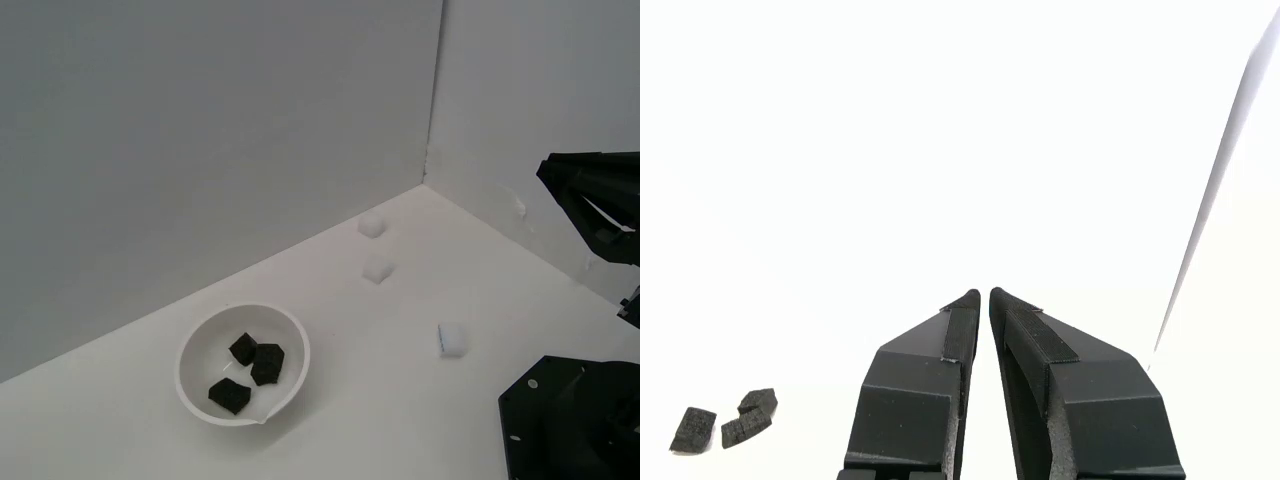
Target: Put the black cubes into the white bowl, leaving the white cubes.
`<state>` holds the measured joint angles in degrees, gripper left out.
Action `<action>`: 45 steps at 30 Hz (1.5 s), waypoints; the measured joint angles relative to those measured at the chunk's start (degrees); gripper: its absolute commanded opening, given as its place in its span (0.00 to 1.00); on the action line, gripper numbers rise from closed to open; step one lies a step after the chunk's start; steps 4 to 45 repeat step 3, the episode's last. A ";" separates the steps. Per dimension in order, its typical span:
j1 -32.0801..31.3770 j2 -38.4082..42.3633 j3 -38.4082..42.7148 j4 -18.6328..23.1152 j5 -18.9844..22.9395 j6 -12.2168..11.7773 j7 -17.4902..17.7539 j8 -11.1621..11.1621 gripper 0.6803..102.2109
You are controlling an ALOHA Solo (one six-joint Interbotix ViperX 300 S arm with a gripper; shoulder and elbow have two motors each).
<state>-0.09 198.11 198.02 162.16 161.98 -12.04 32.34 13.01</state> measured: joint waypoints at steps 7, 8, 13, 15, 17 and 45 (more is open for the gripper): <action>0.00 0.00 0.18 0.00 0.00 0.00 0.00 0.00 0.02; 0.00 0.00 0.18 0.00 0.00 0.00 0.00 0.00 0.02; 0.00 0.00 0.18 0.00 0.00 0.00 0.00 0.00 0.02; 0.00 0.00 0.18 0.00 0.00 0.00 0.00 0.00 0.02; 0.00 0.00 0.18 0.00 0.00 0.00 0.00 0.00 0.02; 0.00 0.00 0.18 0.00 0.00 0.00 0.00 0.00 0.02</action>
